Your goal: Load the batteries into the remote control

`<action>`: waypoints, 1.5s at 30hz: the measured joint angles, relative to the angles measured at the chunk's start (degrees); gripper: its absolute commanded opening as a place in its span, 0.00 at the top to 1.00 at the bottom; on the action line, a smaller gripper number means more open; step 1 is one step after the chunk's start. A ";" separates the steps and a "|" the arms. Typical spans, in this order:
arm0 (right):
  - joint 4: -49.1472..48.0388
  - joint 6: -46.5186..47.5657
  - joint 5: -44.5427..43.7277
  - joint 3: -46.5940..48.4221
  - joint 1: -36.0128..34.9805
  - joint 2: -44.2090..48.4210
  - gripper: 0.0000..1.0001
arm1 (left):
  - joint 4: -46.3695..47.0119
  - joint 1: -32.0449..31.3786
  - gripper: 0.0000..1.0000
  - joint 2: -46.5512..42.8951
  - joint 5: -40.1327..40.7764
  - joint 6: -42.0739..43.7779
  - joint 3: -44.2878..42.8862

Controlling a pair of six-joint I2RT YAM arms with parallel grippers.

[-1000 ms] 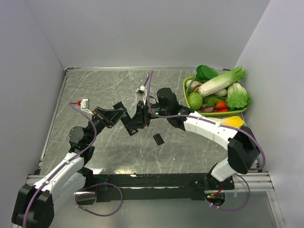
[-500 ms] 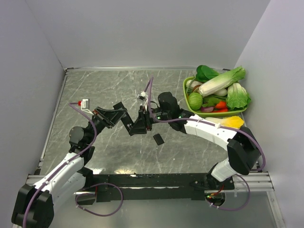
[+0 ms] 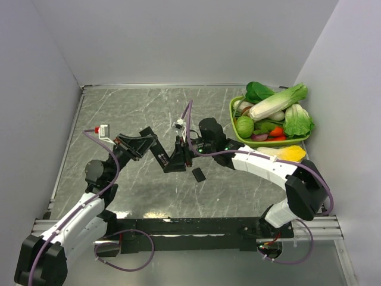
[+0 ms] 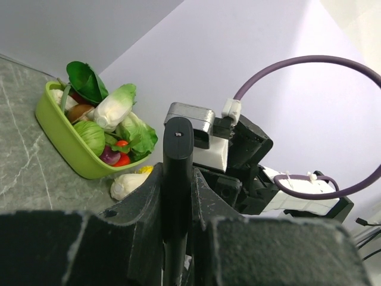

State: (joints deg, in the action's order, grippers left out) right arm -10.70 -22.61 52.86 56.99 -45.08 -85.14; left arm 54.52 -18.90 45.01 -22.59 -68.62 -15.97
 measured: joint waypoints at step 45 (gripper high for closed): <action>24.41 13.51 -28.68 -1.07 -1.16 -1.40 0.30 | -34.36 -0.22 0.99 3.56 27.43 14.29 -0.13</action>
State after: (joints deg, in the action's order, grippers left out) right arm 13.72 -9.10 24.18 55.92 -46.24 -86.54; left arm 20.16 -19.11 48.58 4.84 -54.33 -16.10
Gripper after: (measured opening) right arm 0.700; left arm 0.202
